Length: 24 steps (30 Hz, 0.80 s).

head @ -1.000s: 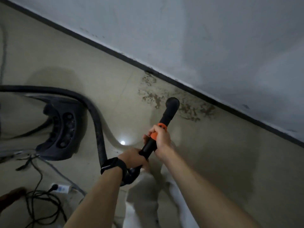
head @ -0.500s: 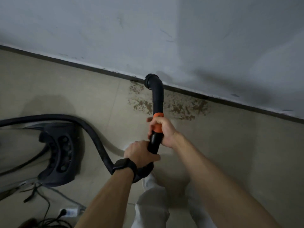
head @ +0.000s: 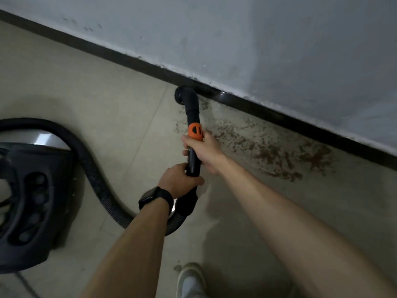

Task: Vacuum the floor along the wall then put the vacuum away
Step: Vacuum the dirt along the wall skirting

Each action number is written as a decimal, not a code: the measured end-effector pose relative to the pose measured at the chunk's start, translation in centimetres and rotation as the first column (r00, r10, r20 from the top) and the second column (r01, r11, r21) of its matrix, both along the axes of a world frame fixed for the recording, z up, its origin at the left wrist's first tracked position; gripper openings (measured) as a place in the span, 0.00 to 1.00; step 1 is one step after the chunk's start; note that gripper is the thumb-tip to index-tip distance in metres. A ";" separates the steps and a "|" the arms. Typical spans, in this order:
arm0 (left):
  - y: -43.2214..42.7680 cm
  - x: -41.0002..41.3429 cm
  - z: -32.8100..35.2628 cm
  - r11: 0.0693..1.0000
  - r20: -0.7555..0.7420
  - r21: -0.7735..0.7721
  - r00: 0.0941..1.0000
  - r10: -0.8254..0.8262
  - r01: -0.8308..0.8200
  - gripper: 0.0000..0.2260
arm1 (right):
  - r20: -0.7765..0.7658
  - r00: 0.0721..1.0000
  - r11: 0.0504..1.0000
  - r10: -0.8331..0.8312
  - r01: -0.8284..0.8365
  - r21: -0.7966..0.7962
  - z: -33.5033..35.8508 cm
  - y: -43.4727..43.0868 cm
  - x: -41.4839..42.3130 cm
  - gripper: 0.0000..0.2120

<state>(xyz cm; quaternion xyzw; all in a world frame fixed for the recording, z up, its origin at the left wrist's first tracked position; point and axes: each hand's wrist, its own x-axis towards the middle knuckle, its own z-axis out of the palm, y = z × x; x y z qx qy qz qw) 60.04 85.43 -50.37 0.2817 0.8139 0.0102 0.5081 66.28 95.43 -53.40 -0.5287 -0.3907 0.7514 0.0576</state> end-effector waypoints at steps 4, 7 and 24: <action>0.2 1.0 -4.9 0.884 0.065 0.190 0.904 0.424 -0.428 0.09 | -0.002 0.999 0.996 -0.037 0.037 0.079 -4.7 0.6 -2.5 0.17; 0.7 0.9 -7.7 0.780 0.053 0.316 0.830 0.555 -0.541 0.12 | -0.026 0.999 0.992 -0.029 0.032 0.121 -6.7 0.9 -4.1 0.19; 0.9 -2.8 -6.9 0.615 0.386 0.222 0.647 0.657 -0.757 0.06 | -0.117 0.991 0.994 0.058 -0.069 -0.089 -5.1 2.7 -7.6 0.08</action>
